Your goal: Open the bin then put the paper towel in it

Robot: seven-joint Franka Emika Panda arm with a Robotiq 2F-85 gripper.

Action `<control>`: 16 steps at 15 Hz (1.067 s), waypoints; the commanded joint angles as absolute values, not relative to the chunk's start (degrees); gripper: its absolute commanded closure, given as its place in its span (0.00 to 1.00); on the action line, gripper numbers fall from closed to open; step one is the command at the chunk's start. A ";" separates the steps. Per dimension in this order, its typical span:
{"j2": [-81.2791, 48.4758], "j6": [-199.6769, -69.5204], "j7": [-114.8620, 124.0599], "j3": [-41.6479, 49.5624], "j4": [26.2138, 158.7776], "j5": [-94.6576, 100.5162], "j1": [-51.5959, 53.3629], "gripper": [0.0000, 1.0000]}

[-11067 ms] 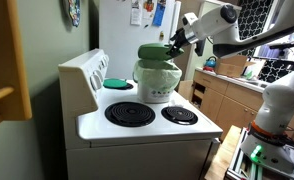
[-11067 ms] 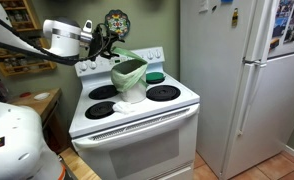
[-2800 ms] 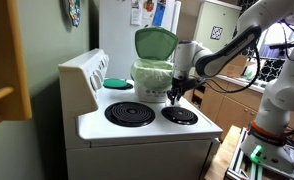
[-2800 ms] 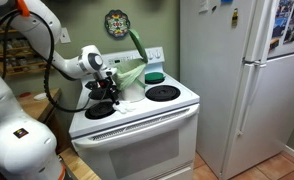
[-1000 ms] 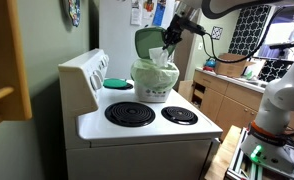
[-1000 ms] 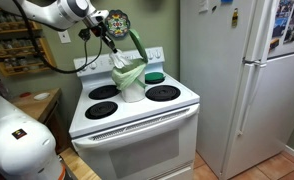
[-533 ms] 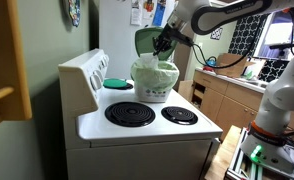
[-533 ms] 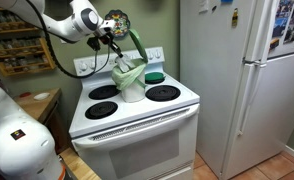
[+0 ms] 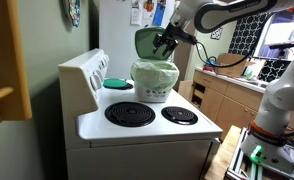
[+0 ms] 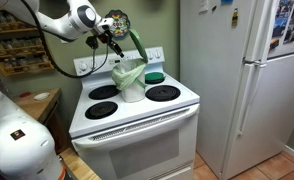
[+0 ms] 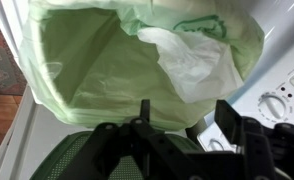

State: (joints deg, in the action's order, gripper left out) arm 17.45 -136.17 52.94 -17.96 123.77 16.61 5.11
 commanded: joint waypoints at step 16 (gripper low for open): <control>24.35 -111.53 47.22 -18.28 123.26 21.09 4.81 0.00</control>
